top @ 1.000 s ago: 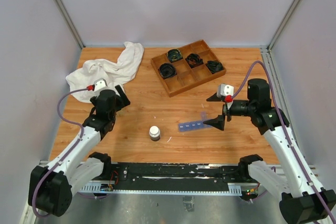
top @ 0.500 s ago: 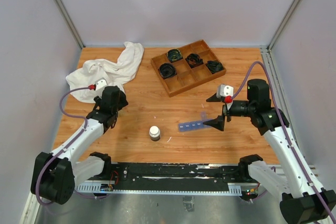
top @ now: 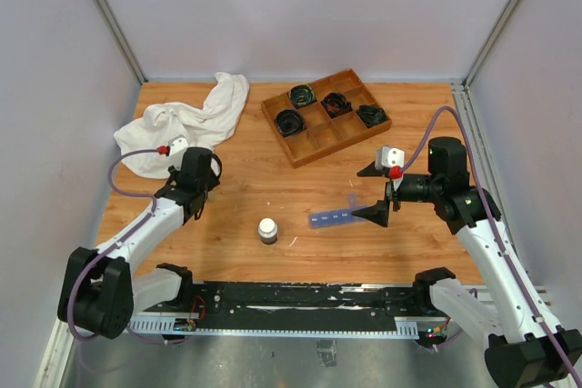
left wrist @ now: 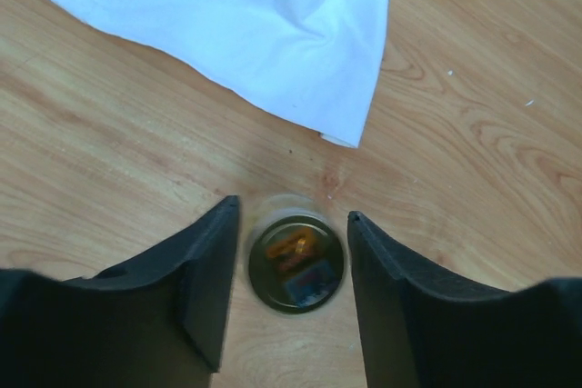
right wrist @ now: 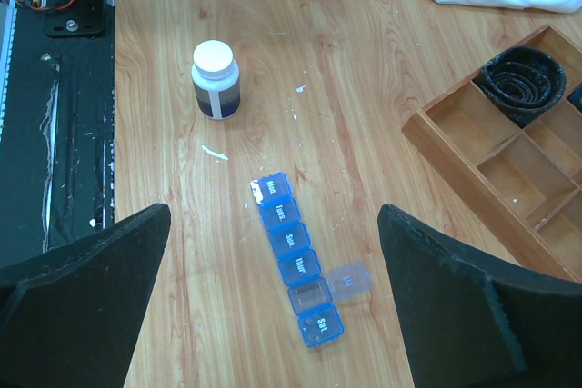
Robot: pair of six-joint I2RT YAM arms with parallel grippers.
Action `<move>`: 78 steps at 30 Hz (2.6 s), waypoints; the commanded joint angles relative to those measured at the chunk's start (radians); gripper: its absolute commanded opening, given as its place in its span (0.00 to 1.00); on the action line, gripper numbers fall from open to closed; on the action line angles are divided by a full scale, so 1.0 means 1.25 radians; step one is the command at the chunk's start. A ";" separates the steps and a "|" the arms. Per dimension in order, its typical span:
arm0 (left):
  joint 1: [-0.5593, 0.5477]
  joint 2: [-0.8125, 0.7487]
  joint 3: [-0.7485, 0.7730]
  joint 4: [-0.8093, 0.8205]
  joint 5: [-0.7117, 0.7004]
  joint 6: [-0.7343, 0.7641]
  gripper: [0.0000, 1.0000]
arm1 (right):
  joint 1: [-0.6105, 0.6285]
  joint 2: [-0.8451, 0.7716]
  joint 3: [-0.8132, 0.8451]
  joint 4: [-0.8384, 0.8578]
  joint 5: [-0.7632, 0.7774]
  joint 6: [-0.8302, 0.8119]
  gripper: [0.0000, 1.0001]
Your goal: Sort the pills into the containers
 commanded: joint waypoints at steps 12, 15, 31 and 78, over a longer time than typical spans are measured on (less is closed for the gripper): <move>0.004 -0.096 0.004 0.014 0.108 0.033 0.02 | 0.022 0.000 -0.014 0.006 -0.009 -0.007 0.98; 0.004 -0.164 -0.001 0.028 0.237 0.044 0.00 | 0.032 0.008 -0.020 0.010 -0.037 -0.017 0.98; -0.358 -0.278 -0.058 0.482 0.491 -0.070 0.00 | 0.193 0.085 0.036 0.048 -0.097 -0.257 0.97; -0.673 -0.018 -0.002 0.723 0.099 -0.254 0.00 | 0.297 0.105 -0.134 0.453 0.181 0.085 0.56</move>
